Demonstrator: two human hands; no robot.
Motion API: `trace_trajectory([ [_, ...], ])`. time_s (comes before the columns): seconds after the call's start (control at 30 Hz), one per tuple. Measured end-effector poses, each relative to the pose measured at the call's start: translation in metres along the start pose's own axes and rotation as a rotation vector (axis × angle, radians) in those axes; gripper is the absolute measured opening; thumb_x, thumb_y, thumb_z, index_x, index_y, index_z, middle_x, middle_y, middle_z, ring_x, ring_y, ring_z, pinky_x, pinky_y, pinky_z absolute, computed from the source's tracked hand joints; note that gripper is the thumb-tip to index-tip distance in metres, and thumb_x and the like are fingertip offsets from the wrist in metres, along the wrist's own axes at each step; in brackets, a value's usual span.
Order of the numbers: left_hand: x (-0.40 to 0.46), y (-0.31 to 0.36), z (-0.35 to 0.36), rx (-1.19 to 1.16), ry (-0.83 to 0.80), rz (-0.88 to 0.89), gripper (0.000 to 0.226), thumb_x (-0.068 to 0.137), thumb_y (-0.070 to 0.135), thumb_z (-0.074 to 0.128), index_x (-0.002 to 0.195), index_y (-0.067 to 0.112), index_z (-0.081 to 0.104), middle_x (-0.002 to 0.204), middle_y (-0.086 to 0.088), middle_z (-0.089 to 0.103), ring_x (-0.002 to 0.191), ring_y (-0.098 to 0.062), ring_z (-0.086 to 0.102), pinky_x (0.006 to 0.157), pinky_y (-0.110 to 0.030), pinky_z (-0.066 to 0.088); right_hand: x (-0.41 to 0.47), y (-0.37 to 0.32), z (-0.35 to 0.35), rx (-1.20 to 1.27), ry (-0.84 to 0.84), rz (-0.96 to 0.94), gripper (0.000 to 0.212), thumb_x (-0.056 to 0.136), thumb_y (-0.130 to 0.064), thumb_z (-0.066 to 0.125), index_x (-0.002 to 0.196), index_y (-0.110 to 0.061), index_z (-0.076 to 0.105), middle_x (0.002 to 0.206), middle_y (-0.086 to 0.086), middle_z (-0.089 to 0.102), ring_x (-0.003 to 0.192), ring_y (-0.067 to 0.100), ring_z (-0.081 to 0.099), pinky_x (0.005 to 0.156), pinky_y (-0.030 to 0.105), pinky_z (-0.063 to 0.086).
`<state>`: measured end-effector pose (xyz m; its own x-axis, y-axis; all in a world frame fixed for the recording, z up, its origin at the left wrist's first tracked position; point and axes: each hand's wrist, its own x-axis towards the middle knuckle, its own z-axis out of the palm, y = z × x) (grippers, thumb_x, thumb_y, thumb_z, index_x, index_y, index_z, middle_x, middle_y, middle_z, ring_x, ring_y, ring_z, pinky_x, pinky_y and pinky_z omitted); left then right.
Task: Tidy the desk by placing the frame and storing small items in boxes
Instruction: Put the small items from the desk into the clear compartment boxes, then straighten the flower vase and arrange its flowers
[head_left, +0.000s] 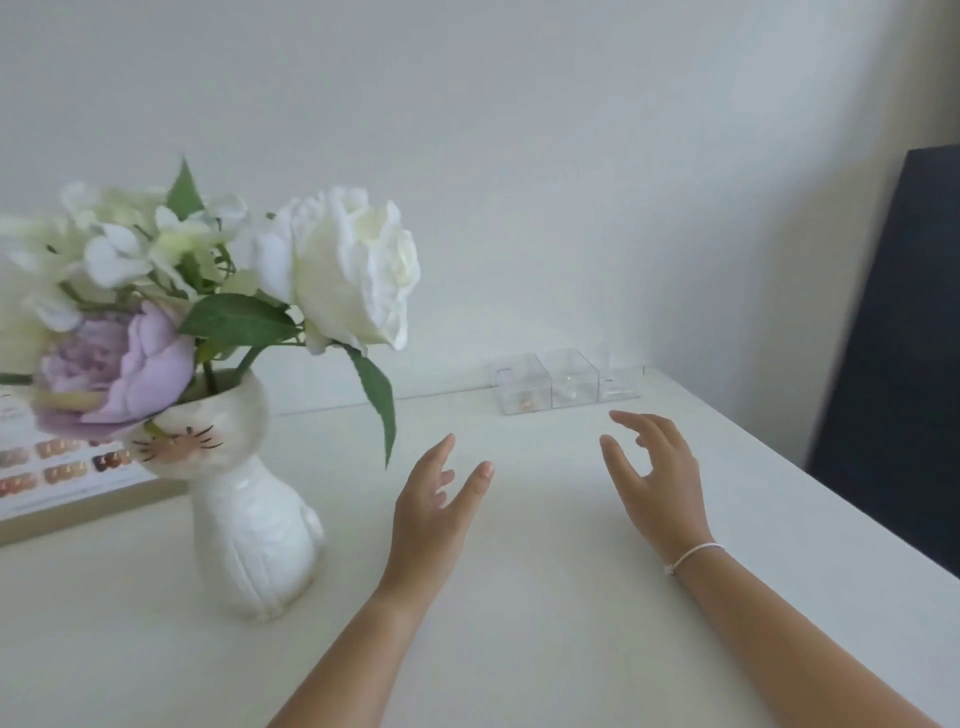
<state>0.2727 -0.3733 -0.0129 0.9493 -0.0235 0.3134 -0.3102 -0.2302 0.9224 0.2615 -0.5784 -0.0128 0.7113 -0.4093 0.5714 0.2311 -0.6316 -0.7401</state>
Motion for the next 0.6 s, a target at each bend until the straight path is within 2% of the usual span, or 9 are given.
trace_trajectory([
  [0.07, -0.027, 0.004, -0.02, 0.005, -0.014, -0.019, 0.052, 0.082, 0.043, 0.059, 0.131, 0.035, 0.043, 0.134, 0.011, 0.05, 0.099, 0.015, 0.046, 0.073, -0.003, 0.036, -0.023, -0.015, -0.001, 0.029, -0.035, -0.012, 0.026, 0.084, -0.025, 0.059, 0.109, -0.028, 0.059, 0.107, -0.012, 0.05, 0.1, 0.013, 0.049, 0.094, 0.052, 0.041],
  [0.13, -0.052, 0.007, -0.041, 0.004, -0.025, -0.033, 0.05, 0.083, 0.042, 0.058, 0.13, 0.036, 0.043, 0.132, 0.008, 0.051, 0.103, 0.009, 0.049, 0.073, -0.004, 0.037, -0.045, -0.029, 0.0, 0.059, -0.062, -0.024, 0.026, 0.084, -0.027, 0.059, 0.11, -0.03, 0.059, 0.107, -0.013, 0.05, 0.099, 0.012, 0.05, 0.093, 0.049, 0.042],
  [0.2, -0.073, 0.008, -0.06, -0.006, -0.023, -0.037, 0.048, 0.083, 0.039, 0.058, 0.13, 0.035, 0.045, 0.131, 0.004, 0.053, 0.107, 0.002, 0.051, 0.074, -0.003, 0.039, -0.066, -0.043, 0.003, 0.081, -0.107, -0.039, 0.026, 0.083, -0.029, 0.06, 0.11, -0.032, 0.058, 0.108, -0.014, 0.051, 0.097, 0.013, 0.052, 0.089, 0.042, 0.043],
  [0.33, -0.104, 0.009, -0.098, -0.017, -0.003, -0.001, 0.037, 0.085, 0.029, 0.06, 0.121, 0.032, 0.052, 0.125, 0.0, 0.058, 0.106, 0.002, 0.053, 0.071, 0.005, 0.037, -0.098, -0.067, 0.013, 0.11, -0.22, -0.075, 0.028, 0.082, -0.031, 0.061, 0.11, -0.034, 0.057, 0.108, -0.018, 0.05, 0.098, 0.015, 0.053, 0.078, 0.025, 0.036],
  [0.47, -0.117, 0.004, -0.137, -0.011, 0.125, 0.055, 0.022, 0.085, 0.02, 0.062, 0.103, 0.033, 0.059, 0.114, 0.002, 0.063, 0.098, -0.003, 0.057, 0.069, 0.002, 0.038, -0.118, -0.086, 0.028, 0.127, -0.285, -0.088, 0.03, 0.081, -0.033, 0.062, 0.111, -0.034, 0.056, 0.111, -0.016, 0.051, 0.099, 0.014, 0.053, 0.075, 0.012, 0.035],
  [0.6, -0.111, -0.01, -0.172, -0.002, 0.261, 0.039, 0.026, 0.086, 0.021, 0.06, 0.111, 0.027, 0.057, 0.12, 0.008, 0.057, 0.105, -0.014, 0.056, 0.071, -0.008, 0.041, -0.131, -0.107, 0.056, 0.156, -0.387, -0.101, 0.037, 0.079, -0.038, 0.062, 0.114, -0.038, 0.053, 0.114, -0.019, 0.049, 0.102, 0.01, 0.052, 0.077, 0.01, 0.035],
])
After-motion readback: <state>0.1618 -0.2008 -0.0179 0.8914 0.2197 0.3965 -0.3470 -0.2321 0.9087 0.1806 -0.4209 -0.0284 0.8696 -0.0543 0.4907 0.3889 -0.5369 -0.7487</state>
